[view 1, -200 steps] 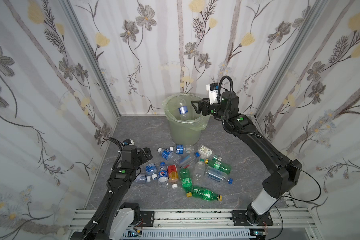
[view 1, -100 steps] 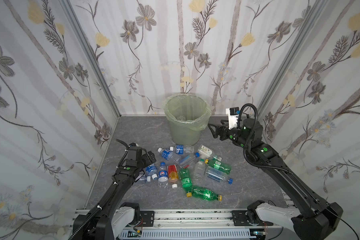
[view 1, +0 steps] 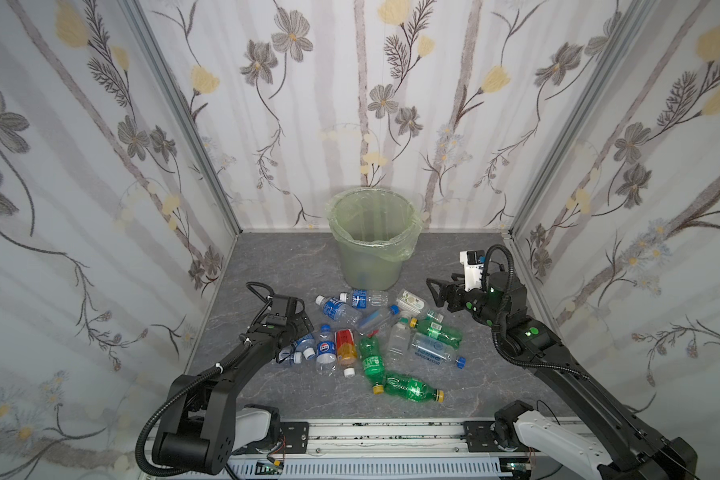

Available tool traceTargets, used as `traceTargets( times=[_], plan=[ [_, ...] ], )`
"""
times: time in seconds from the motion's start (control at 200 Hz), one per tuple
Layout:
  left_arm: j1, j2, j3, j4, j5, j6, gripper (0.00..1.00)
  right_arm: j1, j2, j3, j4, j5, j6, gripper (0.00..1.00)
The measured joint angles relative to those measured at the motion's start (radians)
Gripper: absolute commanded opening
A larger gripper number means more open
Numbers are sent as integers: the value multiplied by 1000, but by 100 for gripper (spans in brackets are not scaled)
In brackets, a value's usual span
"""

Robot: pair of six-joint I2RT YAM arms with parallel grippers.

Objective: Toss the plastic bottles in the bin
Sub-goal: 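Open the right gripper to drop the bottle into the bin, then grasp a clear water bottle with the left gripper while the right gripper withdraws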

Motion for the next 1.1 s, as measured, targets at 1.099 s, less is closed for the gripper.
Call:
traceTargets(
  times=[1.099],
  plan=[
    [17,-278,269,35,180,182,51,-120,-167,-235,-6,126,92,90]
  ],
)
